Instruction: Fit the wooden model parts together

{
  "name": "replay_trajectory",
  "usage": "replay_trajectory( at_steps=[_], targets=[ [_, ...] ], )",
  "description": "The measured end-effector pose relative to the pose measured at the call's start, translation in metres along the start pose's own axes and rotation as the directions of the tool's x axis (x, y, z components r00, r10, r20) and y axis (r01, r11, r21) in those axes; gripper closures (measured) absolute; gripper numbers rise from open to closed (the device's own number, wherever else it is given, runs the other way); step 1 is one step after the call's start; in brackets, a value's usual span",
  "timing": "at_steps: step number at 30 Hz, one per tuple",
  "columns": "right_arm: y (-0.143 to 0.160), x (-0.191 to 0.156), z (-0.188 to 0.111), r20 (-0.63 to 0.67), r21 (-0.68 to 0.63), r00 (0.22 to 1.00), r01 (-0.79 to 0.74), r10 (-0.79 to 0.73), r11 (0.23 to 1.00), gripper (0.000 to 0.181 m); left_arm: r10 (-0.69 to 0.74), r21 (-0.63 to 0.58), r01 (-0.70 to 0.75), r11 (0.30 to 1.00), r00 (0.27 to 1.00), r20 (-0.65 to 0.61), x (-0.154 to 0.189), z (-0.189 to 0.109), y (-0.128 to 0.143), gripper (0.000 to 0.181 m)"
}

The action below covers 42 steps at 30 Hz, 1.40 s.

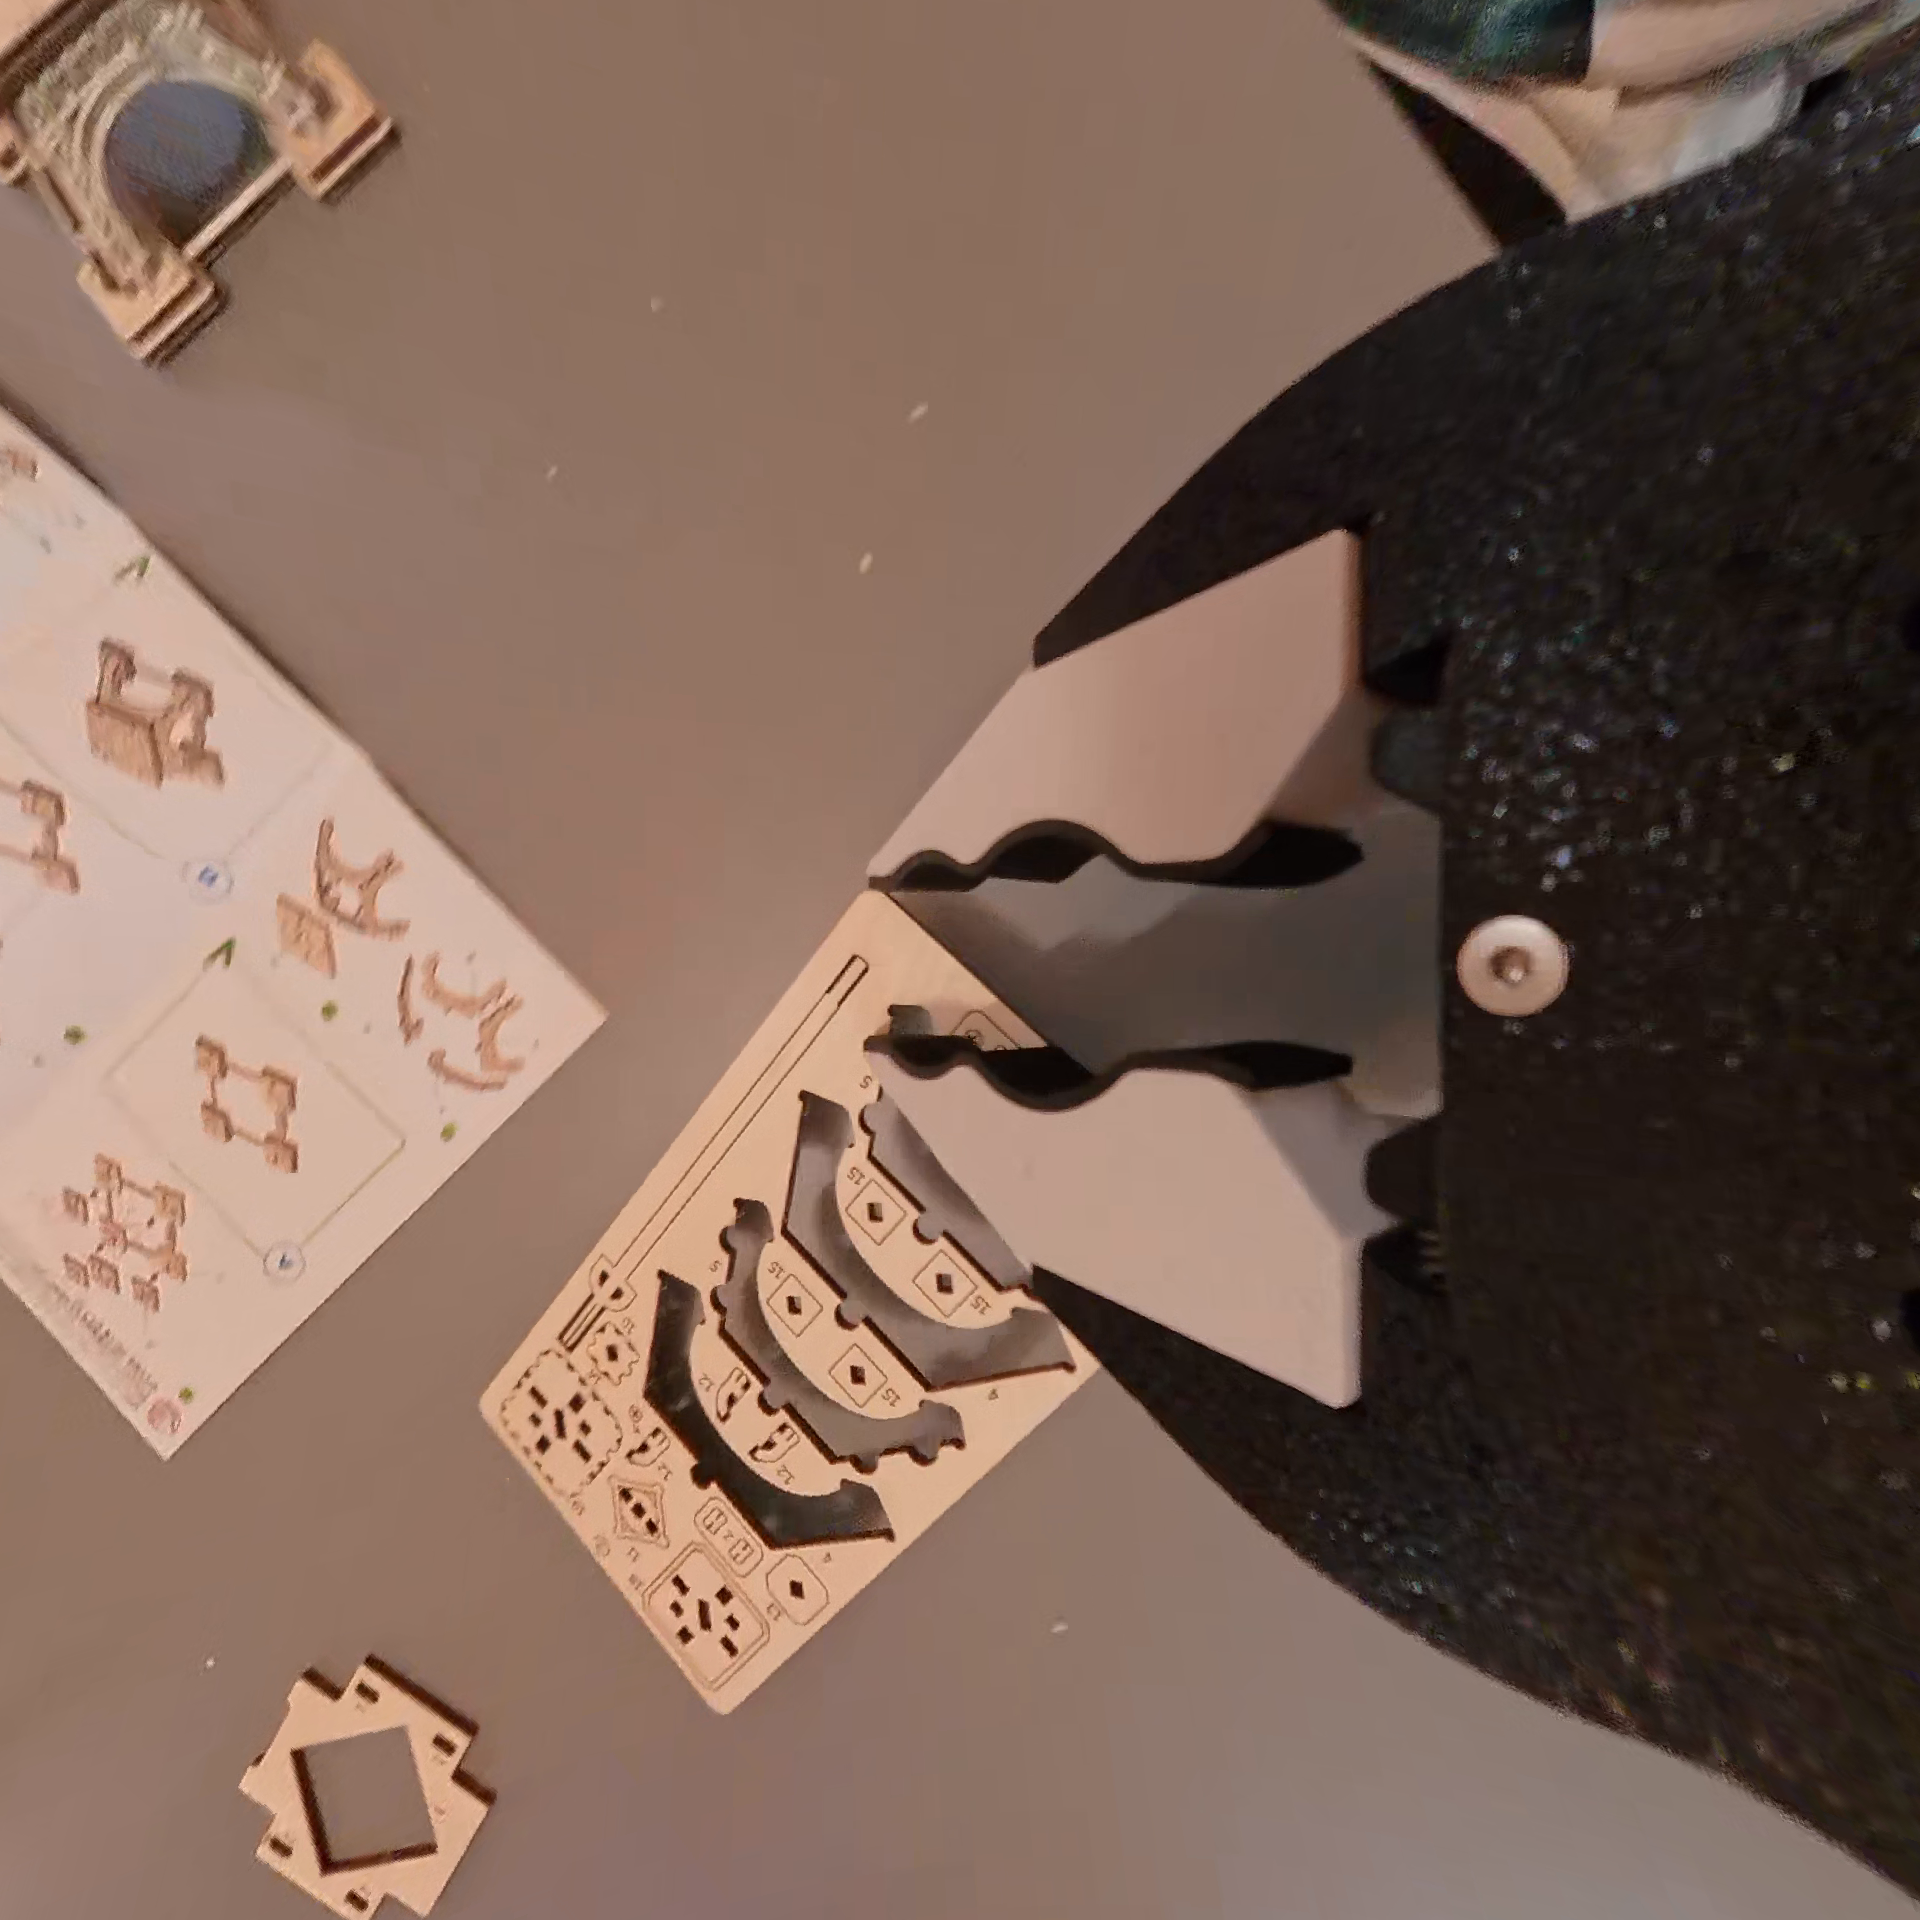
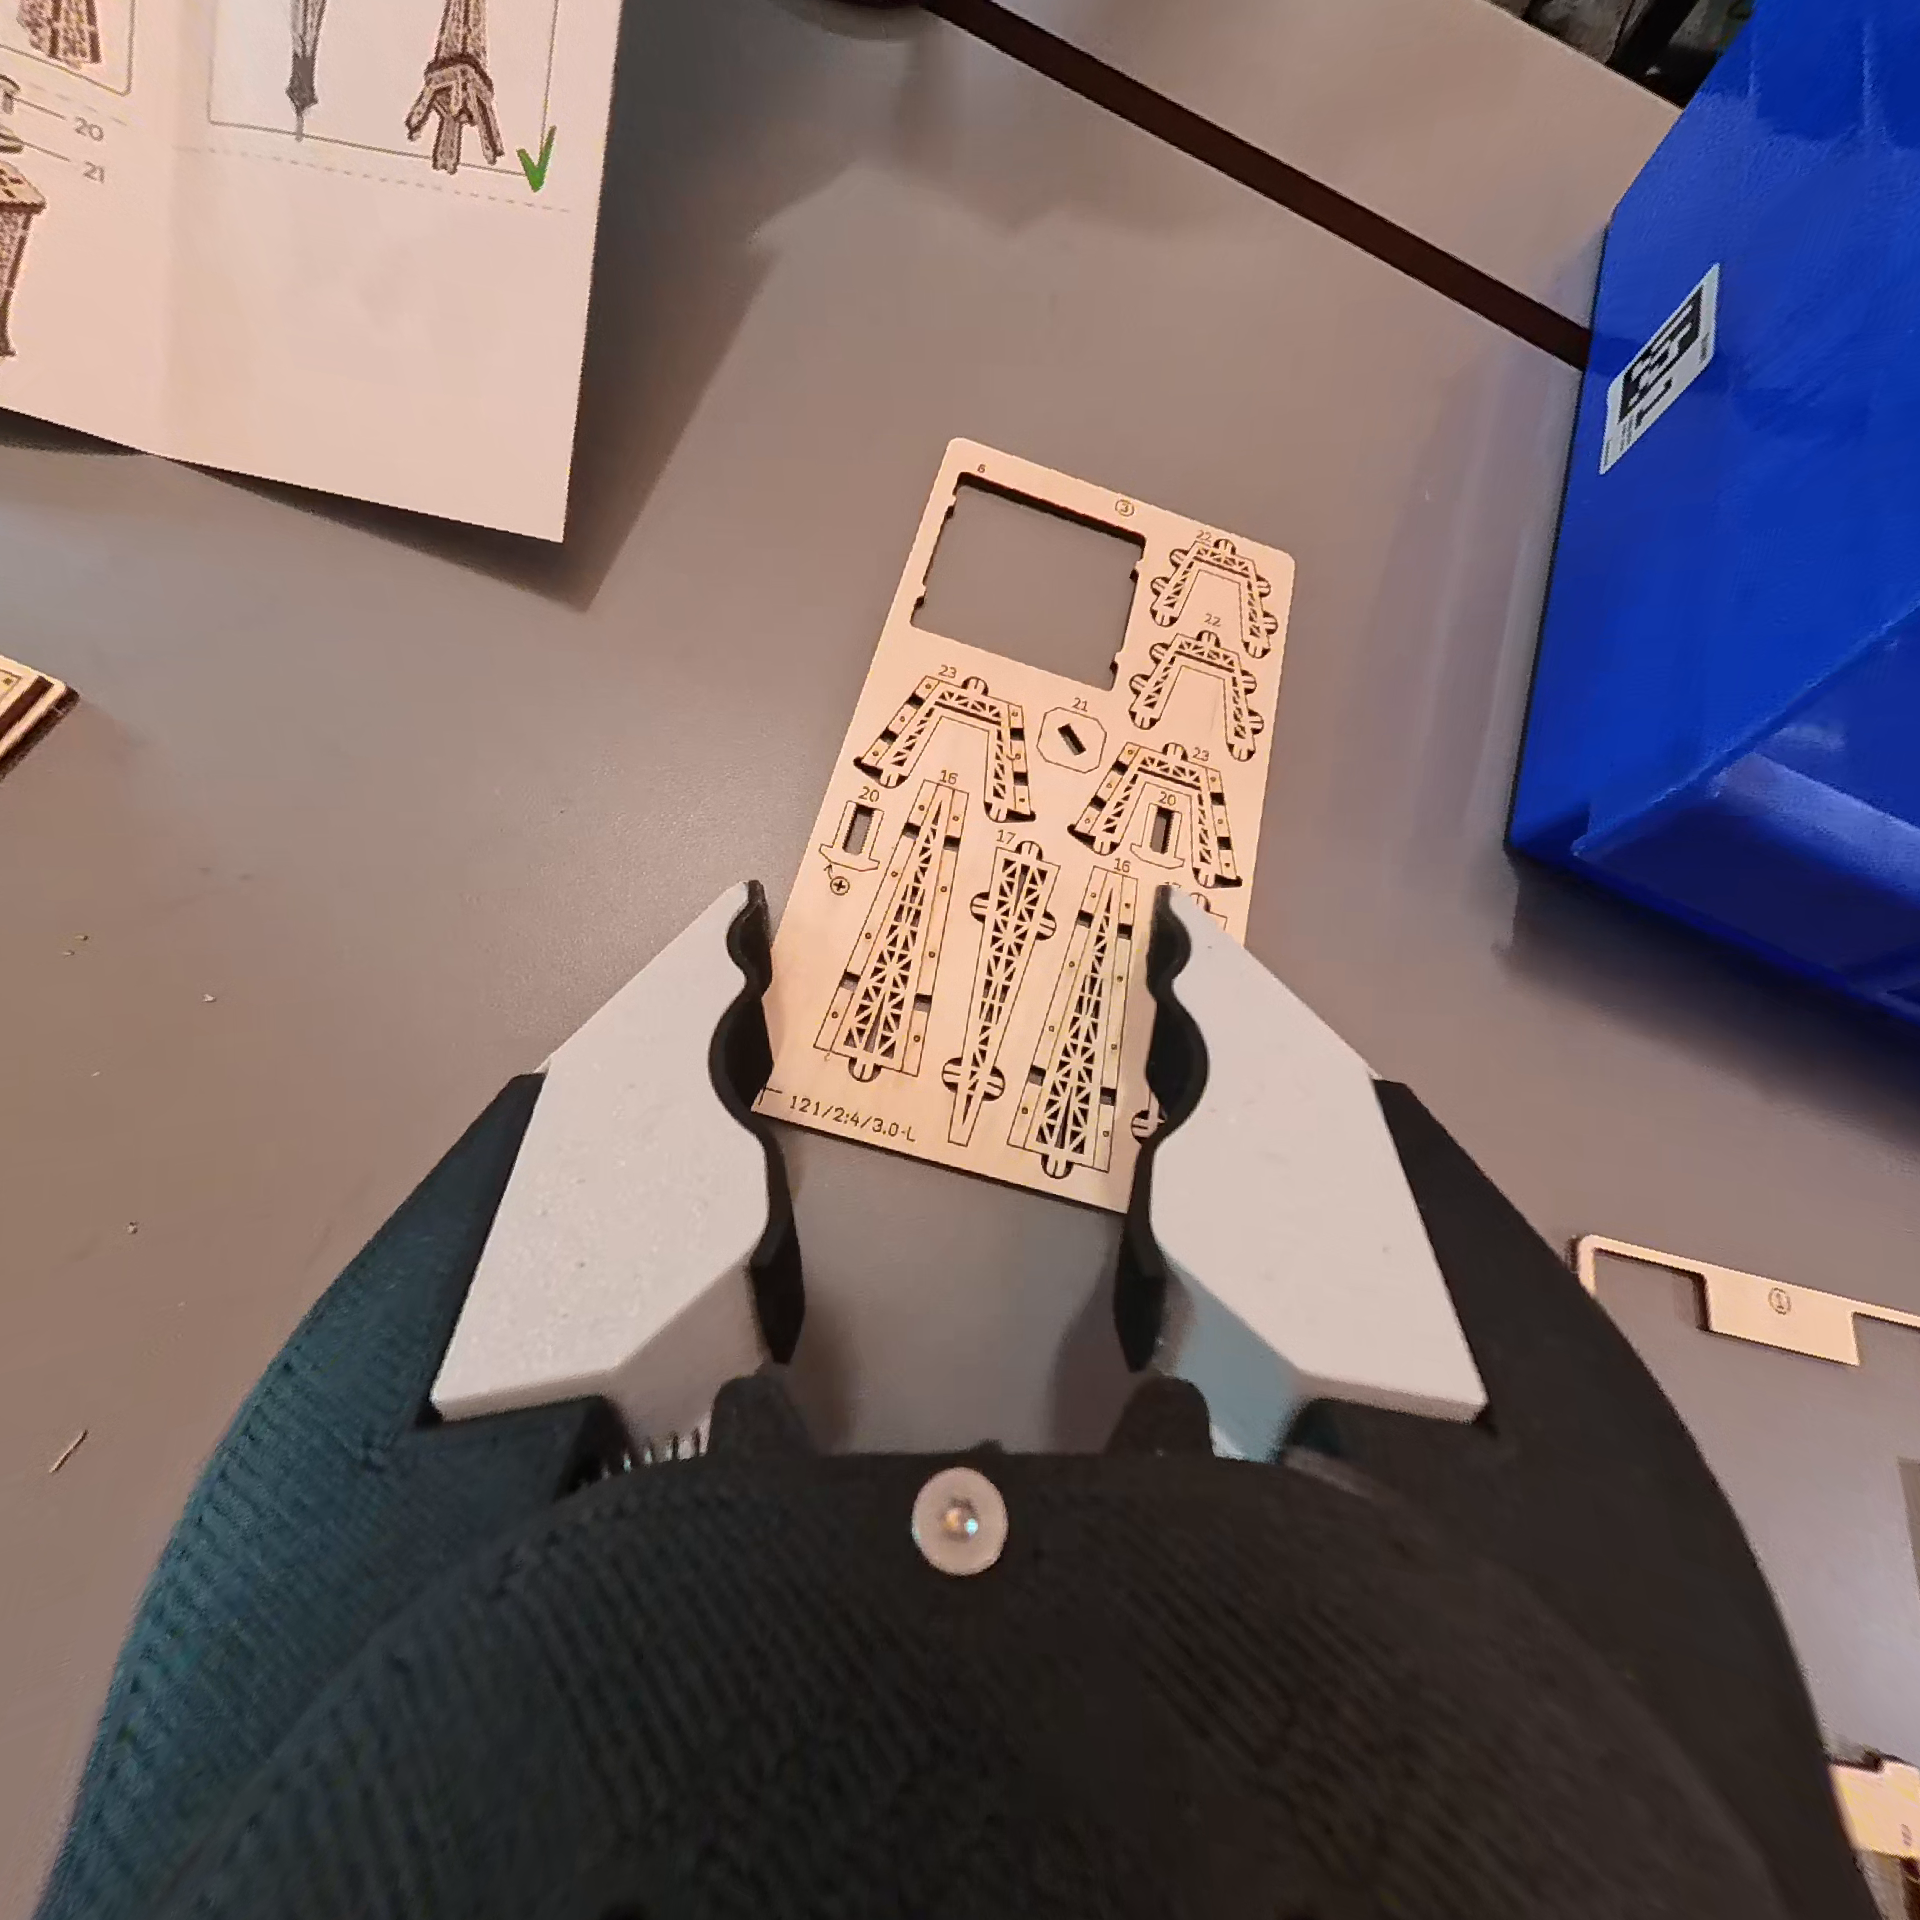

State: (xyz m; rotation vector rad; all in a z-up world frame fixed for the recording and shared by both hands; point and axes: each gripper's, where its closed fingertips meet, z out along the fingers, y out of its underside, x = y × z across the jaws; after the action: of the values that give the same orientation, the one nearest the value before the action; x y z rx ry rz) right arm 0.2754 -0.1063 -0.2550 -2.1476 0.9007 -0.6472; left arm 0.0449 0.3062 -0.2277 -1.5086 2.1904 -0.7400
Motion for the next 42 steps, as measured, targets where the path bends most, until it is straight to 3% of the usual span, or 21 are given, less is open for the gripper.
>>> replay_trajectory(
  at_steps=[1,4,6,9,11,14,18,21,25,27,30,36,39,42],
  targets=[
    [0.0,0.001,0.0,-0.003,0.0,1.0,0.001,-0.001,1.0,0.109,0.004,0.009,-0.004,1.0,1.0,0.019,0.009,-0.008,0.004,0.157],
    [0.001,0.002,-0.003,-0.013,0.0,1.0,0.004,-0.004,1.0,0.106,0.013,0.058,-0.016,0.998,0.998,0.063,0.038,-0.029,0.009,0.157],
    [0.001,0.001,-0.003,-0.008,0.003,1.0,0.011,-0.011,1.0,0.103,0.014,0.127,-0.019,0.992,0.999,0.036,0.066,-0.036,0.005,0.18],
    [-0.005,0.0,-0.008,-0.009,0.04,1.0,0.025,-0.024,0.999,0.099,0.034,0.133,-0.017,0.991,0.991,-0.129,0.12,-0.027,0.009,0.177],
    [-0.009,0.003,-0.011,-0.023,0.059,1.0,0.018,-0.016,0.998,0.099,0.058,0.089,-0.043,0.995,0.984,-0.169,0.137,-0.013,0.018,0.169],
    [-0.019,0.006,-0.019,-0.038,0.105,0.999,0.011,-0.007,0.994,0.098,0.042,0.079,-0.034,0.996,0.993,-0.108,0.121,0.0,0.019,0.162],
    [-0.049,-0.005,-0.038,-0.019,0.225,1.0,0.028,-0.025,0.974,0.099,-0.044,0.055,0.04,0.998,0.995,0.085,0.062,0.004,0.021,0.154],
    [-0.073,-0.024,-0.052,0.022,0.311,0.998,0.045,-0.055,0.949,0.099,-0.117,0.012,0.117,0.993,0.991,0.064,0.049,0.015,0.026,0.145],
    [-0.099,-0.066,-0.063,0.146,0.406,0.985,0.025,-0.092,0.913,0.102,-0.095,0.034,0.093,0.995,0.993,0.063,0.05,0.025,0.016,0.157],
    [-0.107,-0.088,-0.066,0.22,0.43,0.969,0.003,-0.108,0.903,0.102,-0.052,0.036,0.051,0.998,0.998,0.023,0.061,0.029,0.011,0.162],
    [-0.117,-0.119,-0.071,0.334,0.458,0.934,-0.045,-0.125,0.888,0.104,0.001,0.073,0.012,0.997,0.986,-0.168,0.102,0.037,-0.002,0.169],
    [-0.128,-0.166,-0.078,0.453,0.49,0.863,-0.032,-0.223,0.871,0.106,0.08,0.125,-0.026,0.992,0.887,-0.455,0.161,0.044,-0.017,0.167],
    [-0.134,-0.155,-0.071,0.423,0.496,0.887,-0.054,-0.187,0.867,0.111,0.098,0.146,-0.025,0.989,0.848,-0.521,0.159,0.038,-0.024,0.164],
    [-0.135,-0.123,-0.055,0.361,0.471,0.927,-0.087,-0.102,0.878,0.111,0.065,0.178,0.013,0.984,0.901,-0.43,0.111,0.036,-0.036,0.164]
  ],
)
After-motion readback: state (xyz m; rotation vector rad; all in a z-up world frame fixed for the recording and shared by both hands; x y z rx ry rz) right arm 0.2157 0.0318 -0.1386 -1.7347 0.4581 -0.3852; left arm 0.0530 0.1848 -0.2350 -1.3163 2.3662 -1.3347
